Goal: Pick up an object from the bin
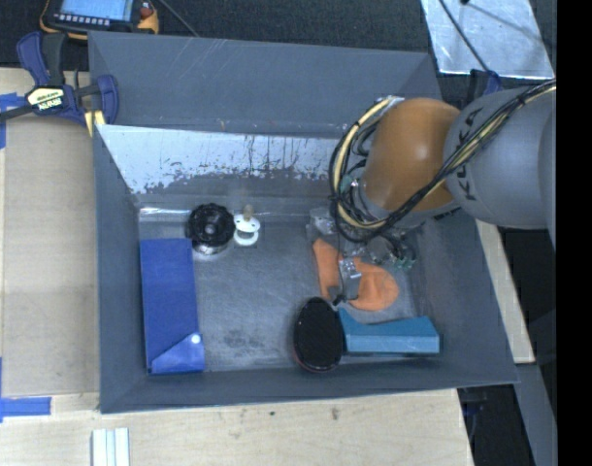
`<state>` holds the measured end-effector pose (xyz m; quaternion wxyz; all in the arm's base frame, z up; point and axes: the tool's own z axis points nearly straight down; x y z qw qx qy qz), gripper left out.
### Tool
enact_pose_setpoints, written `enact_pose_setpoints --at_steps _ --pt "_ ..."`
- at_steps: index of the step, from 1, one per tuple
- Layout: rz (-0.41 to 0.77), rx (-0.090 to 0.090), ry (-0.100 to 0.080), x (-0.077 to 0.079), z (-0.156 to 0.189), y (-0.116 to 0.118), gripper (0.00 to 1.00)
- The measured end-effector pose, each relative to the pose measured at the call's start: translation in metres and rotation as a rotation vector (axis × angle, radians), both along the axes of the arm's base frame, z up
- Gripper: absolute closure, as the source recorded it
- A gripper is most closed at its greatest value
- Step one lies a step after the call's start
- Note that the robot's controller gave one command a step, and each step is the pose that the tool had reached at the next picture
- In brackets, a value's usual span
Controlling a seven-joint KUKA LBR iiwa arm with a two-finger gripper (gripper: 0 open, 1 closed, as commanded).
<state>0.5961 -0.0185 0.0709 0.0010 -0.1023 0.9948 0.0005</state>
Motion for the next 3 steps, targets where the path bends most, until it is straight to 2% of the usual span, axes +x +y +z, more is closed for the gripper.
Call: enact_pose_setpoints --at_steps 1,2,3 --pt "-0.056 -0.001 0.000 0.003 0.003 -0.004 0.00" --pt "-0.067 0.000 -0.002 0.021 0.010 -0.026 0.00" --pt "-0.066 -0.001 -0.004 -0.019 0.007 -0.069 0.00"
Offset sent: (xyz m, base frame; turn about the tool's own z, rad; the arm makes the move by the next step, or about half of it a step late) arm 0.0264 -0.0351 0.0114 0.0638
